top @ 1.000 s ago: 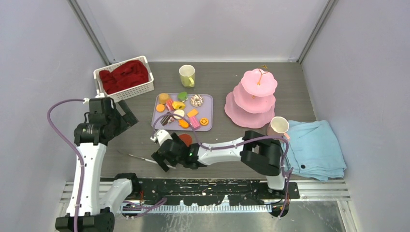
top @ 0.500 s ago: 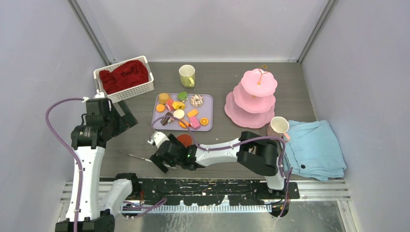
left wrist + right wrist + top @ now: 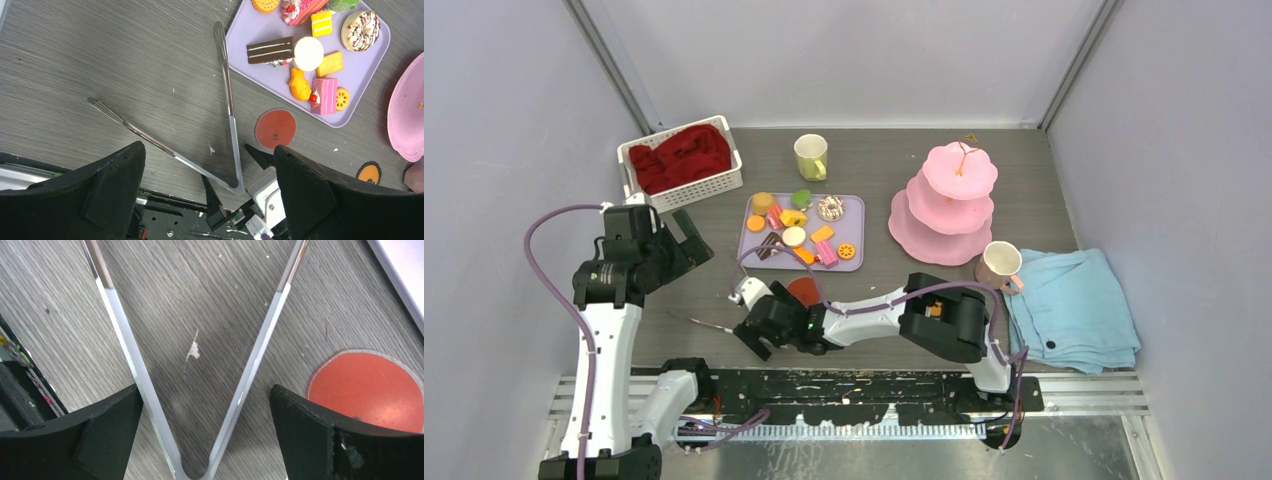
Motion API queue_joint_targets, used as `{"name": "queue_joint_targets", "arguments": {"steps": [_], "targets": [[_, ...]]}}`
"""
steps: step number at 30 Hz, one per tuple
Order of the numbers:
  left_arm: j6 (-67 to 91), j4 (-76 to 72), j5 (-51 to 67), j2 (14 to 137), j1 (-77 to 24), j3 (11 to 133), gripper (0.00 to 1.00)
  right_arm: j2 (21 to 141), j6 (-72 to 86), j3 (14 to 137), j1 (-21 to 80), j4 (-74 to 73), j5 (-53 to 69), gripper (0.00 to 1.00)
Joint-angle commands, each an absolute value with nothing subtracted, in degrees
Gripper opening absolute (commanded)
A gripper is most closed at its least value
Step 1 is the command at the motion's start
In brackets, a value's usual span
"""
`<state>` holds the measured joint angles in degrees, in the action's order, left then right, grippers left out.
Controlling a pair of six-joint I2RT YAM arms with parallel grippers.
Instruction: Serve the afternoon tea
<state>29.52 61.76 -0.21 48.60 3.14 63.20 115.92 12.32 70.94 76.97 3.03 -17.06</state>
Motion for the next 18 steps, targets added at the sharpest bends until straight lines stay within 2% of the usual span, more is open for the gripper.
{"name": "queue_joint_targets", "arguments": {"steps": [1, 18], "targets": [[29.21, 60.5, 1.47, 47.89, 3.53, 62.35, 0.99, 117.46, 10.7, 72.23, 77.13, 9.32, -18.32, 1.0], [30.69, 59.56, 3.36, 47.89, 3.55, 60.73, 0.99, 123.39, 5.27, 74.22, 77.34, 16.21, -23.16, 1.0]]}}
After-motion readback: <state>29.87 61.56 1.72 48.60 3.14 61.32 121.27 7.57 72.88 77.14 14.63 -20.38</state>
